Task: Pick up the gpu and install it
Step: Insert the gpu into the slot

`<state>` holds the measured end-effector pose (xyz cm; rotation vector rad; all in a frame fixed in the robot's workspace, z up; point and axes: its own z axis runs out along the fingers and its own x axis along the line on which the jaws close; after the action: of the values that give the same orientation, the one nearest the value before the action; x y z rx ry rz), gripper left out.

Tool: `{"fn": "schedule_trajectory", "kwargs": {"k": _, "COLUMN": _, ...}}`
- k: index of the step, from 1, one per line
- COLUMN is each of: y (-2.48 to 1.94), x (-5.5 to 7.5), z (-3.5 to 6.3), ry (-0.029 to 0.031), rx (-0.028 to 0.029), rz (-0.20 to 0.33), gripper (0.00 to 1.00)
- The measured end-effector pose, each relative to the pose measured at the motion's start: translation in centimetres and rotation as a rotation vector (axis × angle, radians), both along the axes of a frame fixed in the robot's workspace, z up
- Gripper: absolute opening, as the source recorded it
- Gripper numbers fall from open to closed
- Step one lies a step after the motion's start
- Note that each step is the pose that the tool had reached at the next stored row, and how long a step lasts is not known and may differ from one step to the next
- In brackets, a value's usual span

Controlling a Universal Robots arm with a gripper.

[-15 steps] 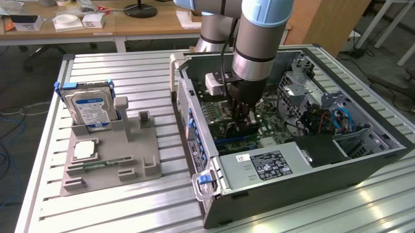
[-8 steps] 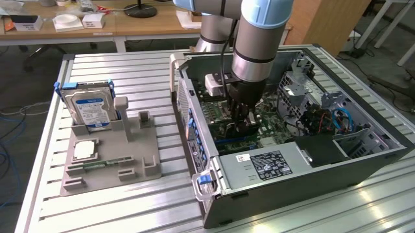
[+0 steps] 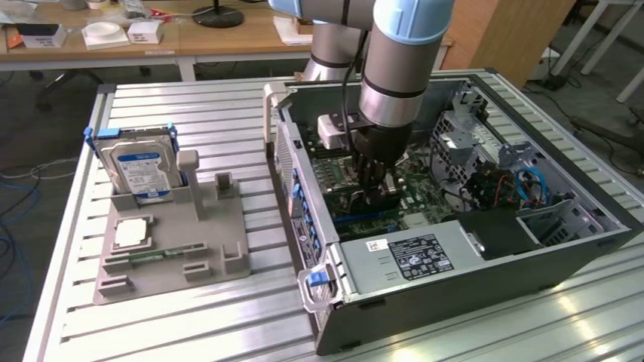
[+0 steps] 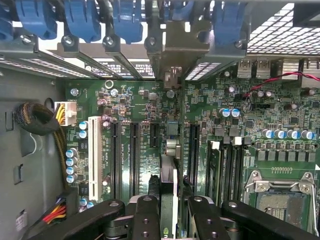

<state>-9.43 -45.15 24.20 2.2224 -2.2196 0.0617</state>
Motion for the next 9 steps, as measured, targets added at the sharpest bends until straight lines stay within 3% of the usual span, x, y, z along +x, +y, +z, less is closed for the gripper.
{"fn": "schedule_trajectory", "kwargs": {"k": 9, "y": 0.13, "x": -0.01, "z": -0.14, "ry": -0.0001, "rx": 0.0, "rz": 0.0, "gripper": 0.27}}
